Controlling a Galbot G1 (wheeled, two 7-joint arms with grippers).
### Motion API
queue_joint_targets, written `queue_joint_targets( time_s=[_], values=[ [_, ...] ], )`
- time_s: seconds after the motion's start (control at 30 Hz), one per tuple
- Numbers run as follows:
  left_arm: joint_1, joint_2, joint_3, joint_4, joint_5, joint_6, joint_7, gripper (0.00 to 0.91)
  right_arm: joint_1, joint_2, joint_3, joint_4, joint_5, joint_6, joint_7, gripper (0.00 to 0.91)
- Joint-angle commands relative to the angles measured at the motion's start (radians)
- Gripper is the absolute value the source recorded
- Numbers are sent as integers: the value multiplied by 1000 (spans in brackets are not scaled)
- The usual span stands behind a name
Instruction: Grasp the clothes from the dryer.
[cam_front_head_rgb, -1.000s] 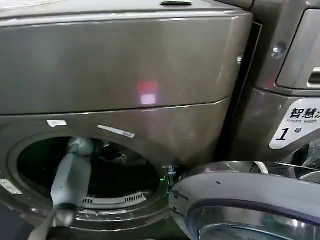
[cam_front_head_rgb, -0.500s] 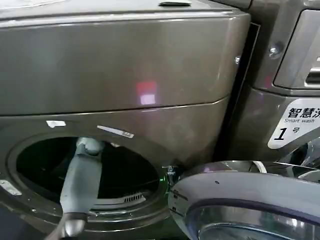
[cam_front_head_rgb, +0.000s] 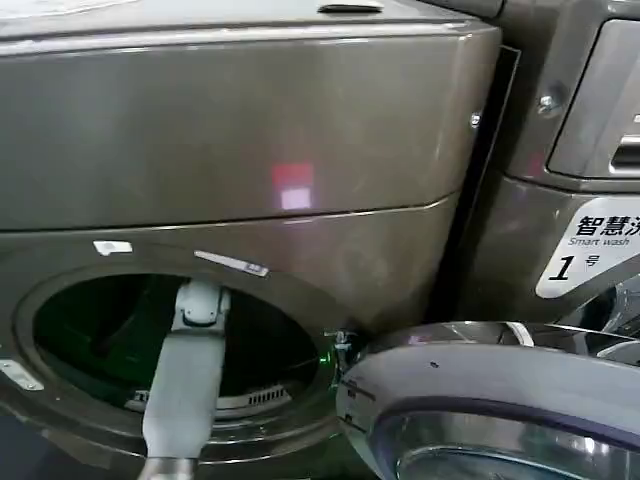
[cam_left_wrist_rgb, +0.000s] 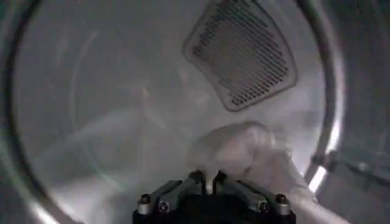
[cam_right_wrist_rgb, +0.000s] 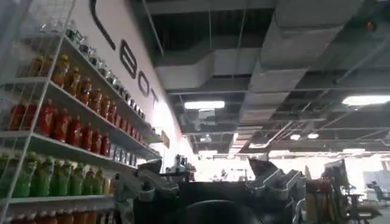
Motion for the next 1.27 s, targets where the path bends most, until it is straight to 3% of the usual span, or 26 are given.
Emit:
queue_joint_targets(
  time_s=[0.03,0.53,0.67,1.27],
  values=[
    [20,-4,1,-35,-130,21,-127,0,-1,5,-1,-1,1,17,3,907],
    [16,-4,2,-33,-124,24,-121,0,-4,13,-1,5,-3,15,0,907],
    [17,3,1,-33,-121,27,-111,0,2,9,16,37,5,-67,18,907],
    [16,14,-2,-34,-92,25,-65,0,2,5,28,50,-1,-78,25,907]
  ],
)
